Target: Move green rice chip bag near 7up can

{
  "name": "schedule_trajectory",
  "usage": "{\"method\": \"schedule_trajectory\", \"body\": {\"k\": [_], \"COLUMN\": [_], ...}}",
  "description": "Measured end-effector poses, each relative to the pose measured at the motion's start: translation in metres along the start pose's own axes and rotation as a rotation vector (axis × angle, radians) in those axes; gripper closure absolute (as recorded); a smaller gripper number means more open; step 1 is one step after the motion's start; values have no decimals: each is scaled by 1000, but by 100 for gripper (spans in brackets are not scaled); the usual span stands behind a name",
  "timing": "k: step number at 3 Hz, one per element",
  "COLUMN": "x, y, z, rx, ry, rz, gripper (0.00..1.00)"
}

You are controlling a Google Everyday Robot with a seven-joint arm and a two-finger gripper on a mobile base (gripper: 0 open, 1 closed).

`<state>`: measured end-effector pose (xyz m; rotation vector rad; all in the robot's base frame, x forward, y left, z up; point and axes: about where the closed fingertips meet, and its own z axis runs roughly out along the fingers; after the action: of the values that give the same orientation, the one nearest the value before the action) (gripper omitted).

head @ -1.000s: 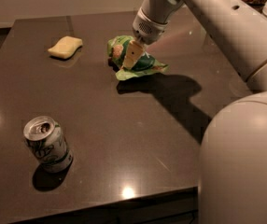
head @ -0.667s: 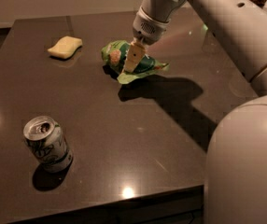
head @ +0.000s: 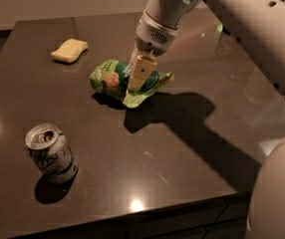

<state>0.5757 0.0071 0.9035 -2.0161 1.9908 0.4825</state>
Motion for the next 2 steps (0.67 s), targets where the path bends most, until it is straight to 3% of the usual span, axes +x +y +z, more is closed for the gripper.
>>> {"method": "schedule_trajectory", "body": {"k": [2], "x": [-20], "y": [49], "z": [3], "rx": [-105], "ry": [-56], "rz": [-55], "gripper": [100]}}
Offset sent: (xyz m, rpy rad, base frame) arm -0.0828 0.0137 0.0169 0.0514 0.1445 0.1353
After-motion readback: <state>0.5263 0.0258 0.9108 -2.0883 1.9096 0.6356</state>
